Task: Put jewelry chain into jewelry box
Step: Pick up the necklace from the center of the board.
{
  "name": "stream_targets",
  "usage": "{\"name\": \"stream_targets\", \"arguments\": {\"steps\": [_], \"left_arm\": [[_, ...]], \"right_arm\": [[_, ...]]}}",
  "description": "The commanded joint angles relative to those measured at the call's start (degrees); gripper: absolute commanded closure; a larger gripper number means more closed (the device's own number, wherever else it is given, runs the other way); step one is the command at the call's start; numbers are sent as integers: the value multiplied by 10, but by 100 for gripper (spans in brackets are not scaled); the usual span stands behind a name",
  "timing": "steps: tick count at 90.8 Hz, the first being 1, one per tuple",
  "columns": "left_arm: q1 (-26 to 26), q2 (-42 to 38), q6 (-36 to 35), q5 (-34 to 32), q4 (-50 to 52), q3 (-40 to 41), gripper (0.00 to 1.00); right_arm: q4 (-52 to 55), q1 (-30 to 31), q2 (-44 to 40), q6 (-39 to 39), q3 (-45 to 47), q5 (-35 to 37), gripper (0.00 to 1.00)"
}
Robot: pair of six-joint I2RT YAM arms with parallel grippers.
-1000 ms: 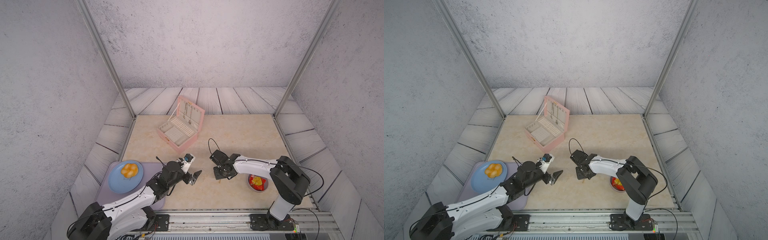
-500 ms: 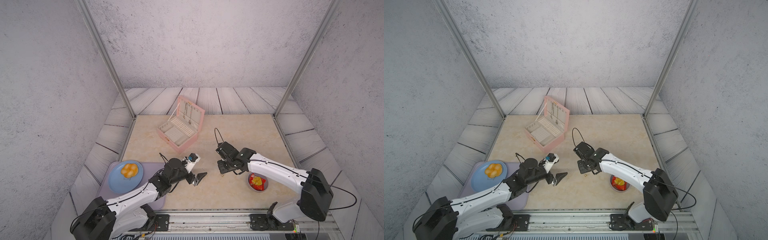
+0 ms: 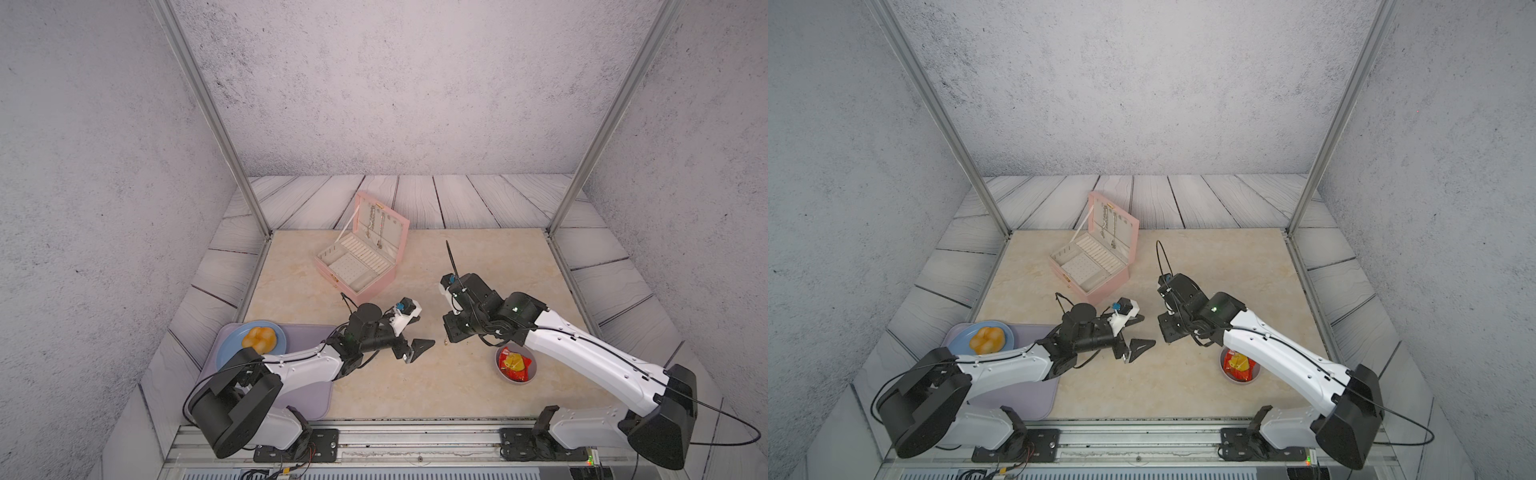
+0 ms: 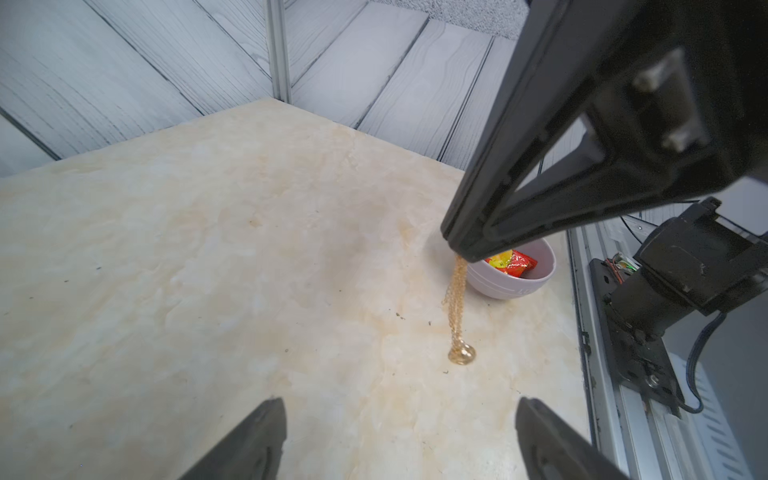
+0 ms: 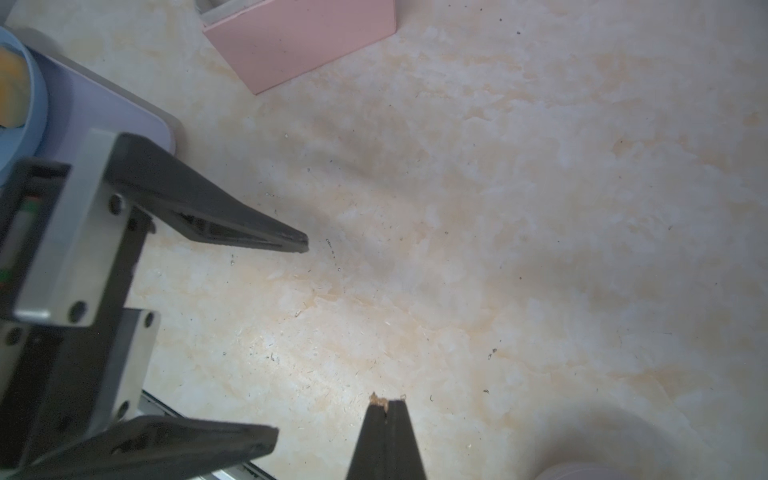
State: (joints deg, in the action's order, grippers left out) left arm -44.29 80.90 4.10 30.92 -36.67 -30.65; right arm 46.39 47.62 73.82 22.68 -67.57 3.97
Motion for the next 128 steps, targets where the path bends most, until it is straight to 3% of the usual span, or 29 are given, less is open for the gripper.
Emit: {"name": "stream_targets", "arguments": {"steps": [1,37,56,82,95,111,128], "left_arm": [[-9,18,2,39,-34,-17,15],[-29,60,-2,-1,-78,-26,24],[-41,53,-25,13,-75,-32,33],[-43,39,-57,-41,-70,-30,42],[-44,25,-47,-16,-89,-27,53],[-47,12,-56,-11,-83,-29,55],[-47,2,-74,-26,-49,-32,75]], "right_arm": [[-12,2,-26,7,-8,-23,100],[-66,2,-70,27,9,-43,100],[-76,2,-78,31,8,-56,100],[-86,2,-75,38,4,-77,100],[-94,2,-74,43,5,-93,100],[-98,2,-72,46,6,-99,100],[-100,2,-72,47,5,-99,100]]}}
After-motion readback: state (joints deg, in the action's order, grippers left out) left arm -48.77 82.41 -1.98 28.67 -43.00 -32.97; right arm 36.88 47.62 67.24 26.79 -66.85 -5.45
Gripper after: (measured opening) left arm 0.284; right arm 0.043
